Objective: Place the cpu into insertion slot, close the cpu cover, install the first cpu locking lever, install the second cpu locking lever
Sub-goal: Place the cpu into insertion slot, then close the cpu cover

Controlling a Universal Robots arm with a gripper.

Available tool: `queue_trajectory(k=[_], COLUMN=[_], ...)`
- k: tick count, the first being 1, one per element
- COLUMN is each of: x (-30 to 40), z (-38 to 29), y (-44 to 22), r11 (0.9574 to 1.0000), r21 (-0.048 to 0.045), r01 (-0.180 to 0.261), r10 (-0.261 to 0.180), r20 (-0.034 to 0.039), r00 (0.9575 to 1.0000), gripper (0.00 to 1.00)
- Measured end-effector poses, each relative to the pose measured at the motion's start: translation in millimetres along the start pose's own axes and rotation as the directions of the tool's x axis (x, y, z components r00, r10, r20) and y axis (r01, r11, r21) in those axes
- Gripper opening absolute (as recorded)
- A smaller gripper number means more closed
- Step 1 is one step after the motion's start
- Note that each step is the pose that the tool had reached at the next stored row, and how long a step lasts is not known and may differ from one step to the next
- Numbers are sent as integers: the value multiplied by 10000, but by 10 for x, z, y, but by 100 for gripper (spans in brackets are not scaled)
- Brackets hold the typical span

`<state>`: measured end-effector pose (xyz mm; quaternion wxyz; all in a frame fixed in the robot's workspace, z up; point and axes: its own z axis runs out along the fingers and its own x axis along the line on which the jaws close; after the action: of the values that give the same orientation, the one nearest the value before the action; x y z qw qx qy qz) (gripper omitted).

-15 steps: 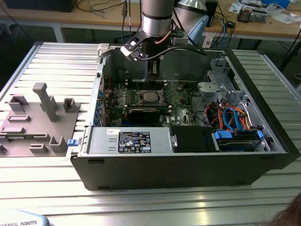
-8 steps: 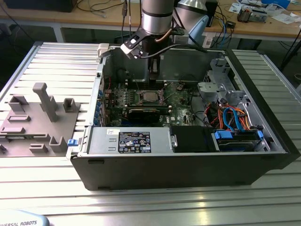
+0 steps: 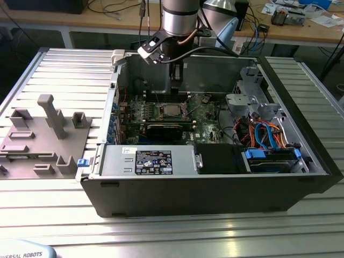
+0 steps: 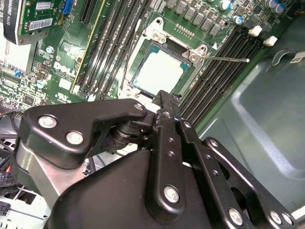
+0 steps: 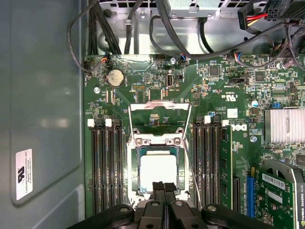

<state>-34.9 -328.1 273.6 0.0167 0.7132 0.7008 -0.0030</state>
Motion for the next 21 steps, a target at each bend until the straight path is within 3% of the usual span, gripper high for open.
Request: queue_trajectory(k=[6,21], x=[0,2], z=[0,2], y=[2,115], r11=[10000,10000], r21=[0,0], r01=[1,0], r10=[-1,0], r20=[-4,-4], r00=[10000,10000], gripper=[11,11])
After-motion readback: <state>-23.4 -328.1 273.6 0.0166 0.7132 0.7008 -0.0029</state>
